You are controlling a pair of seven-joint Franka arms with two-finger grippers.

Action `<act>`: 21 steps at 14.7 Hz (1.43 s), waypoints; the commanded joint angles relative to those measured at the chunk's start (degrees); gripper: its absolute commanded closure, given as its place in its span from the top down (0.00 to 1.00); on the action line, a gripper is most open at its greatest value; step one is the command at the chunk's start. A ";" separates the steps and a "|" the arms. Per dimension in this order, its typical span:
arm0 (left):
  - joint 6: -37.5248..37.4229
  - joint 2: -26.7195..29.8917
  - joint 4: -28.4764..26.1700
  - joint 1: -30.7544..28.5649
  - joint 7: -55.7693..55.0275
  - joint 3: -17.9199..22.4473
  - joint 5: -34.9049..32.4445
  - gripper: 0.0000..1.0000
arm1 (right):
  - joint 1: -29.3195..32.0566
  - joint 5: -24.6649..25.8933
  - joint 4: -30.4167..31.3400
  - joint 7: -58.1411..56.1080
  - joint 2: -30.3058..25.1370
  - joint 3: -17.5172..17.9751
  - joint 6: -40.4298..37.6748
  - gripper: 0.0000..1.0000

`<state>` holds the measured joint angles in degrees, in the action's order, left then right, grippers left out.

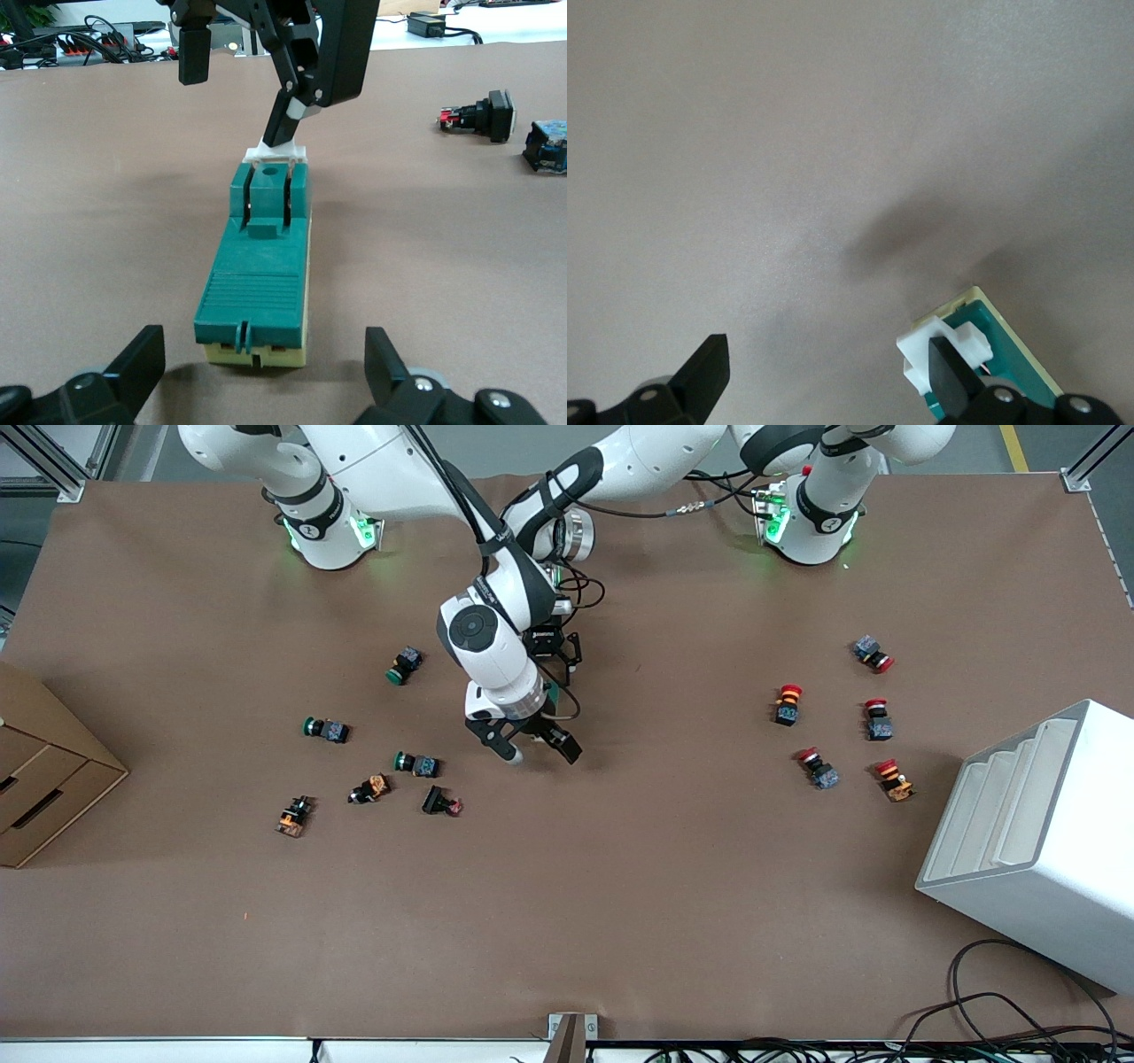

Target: Close load switch with both arms

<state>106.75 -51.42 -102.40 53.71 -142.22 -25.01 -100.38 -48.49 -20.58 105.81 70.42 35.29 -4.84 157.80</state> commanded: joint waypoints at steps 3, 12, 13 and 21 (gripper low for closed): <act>0.12 -0.87 1.32 0.26 1.69 0.23 0.98 0.99 | 1.21 1.59 -1.75 -1.34 1.45 -0.08 0.14 1.00; 0.12 -0.61 1.41 0.00 5.01 0.14 1.67 0.99 | 10.06 1.86 -1.84 -28.98 -10.84 -6.76 -27.68 1.00; 0.12 0.00 1.50 0.00 6.33 0.14 2.90 0.99 | 11.91 1.94 -1.84 -32.51 -12.34 -6.93 -31.29 1.00; 0.21 1.32 13.44 -0.53 20.84 -0.21 19.68 0.99 | 25.36 12.40 -9.37 -61.52 -21.76 -12.02 -61.16 1.00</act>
<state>106.75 -51.01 -91.83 53.46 -124.86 -25.11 -85.05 -26.29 -9.58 100.03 14.26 15.12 -16.45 103.48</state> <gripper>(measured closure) 0.009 0.000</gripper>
